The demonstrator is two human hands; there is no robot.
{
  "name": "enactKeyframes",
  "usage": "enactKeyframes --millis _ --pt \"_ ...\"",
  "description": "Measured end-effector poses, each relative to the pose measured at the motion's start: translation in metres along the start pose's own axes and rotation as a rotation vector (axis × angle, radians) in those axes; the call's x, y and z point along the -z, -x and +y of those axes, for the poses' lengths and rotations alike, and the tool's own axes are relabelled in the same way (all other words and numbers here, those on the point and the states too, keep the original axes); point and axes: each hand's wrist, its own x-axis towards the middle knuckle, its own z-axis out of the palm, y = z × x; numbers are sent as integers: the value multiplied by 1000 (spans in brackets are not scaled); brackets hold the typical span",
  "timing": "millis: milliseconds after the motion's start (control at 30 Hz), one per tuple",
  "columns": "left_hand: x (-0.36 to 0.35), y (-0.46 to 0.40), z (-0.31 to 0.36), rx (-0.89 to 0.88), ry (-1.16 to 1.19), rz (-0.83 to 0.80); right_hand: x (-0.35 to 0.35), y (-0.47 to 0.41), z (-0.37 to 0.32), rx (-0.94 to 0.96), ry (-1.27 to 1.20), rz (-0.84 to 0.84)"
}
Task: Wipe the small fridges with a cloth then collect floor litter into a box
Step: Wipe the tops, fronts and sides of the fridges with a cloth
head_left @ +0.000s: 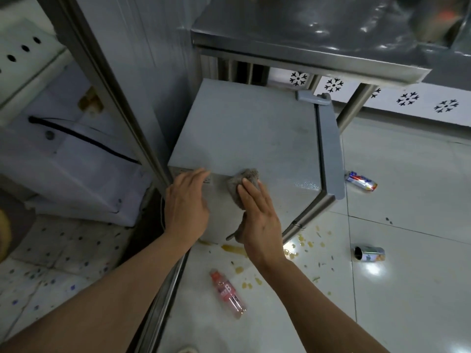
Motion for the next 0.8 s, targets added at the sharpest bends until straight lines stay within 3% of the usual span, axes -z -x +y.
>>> enactKeyframes --millis 300,800 --pt "-16 -7 -22 -111 24 251 -39 -4 15 236 48 290" --pt "-72 -26 -86 -420 110 673 -112 -31 67 620 235 620"
